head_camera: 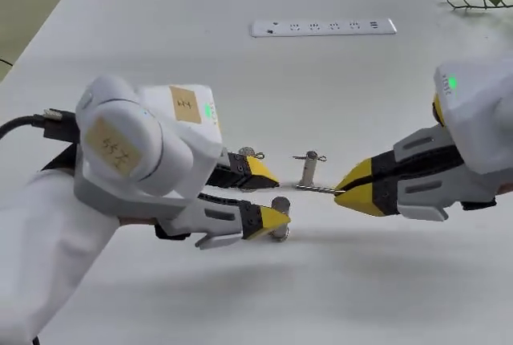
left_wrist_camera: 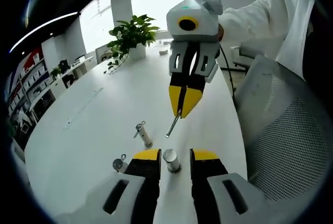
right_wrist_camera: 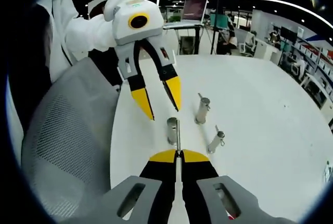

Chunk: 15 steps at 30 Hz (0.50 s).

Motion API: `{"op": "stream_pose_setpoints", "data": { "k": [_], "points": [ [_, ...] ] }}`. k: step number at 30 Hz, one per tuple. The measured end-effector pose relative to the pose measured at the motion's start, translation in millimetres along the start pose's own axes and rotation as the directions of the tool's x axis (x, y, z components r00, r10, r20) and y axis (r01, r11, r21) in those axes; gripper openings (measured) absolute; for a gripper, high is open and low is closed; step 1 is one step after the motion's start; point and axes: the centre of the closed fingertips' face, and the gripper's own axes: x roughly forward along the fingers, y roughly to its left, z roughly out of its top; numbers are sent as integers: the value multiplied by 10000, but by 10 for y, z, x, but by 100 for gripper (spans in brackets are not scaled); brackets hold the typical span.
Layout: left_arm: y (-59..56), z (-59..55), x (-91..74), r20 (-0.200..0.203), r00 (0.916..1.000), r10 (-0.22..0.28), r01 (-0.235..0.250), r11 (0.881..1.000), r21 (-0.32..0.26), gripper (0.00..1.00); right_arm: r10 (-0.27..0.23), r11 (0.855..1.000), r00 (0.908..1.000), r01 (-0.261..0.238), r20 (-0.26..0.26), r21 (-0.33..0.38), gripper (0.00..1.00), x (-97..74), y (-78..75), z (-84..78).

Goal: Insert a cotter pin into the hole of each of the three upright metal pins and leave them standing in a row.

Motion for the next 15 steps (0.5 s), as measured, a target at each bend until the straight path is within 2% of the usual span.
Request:
{"op": "stream_pose_setpoints", "data": {
  "k": [3,7,9,11,15],
  "points": [
    [46,-85,67,-409,9991,91,-88,9999,83,19,-48,10000,9997,48,-242,10,0,33,-4,-129],
    [65,-94,119,-476,9989,-26,21,10000,-94,19,17,9998,9998,-12,-215,196,0,104,37,-189],
    [65,-111,151,-586,9983,-49,33,9996,-276,18,45,9994,9999,-40,-153,330,0,135,58,-192],
    [54,-144,174,-801,9967,-92,77,9998,-187,16,61,9992,9999,-56,-118,397,0,157,74,-182],
    [40,-153,182,-841,9964,-119,98,9996,-250,11,78,9990,10000,-78,2,431,0,184,74,-157]
  ]
}}
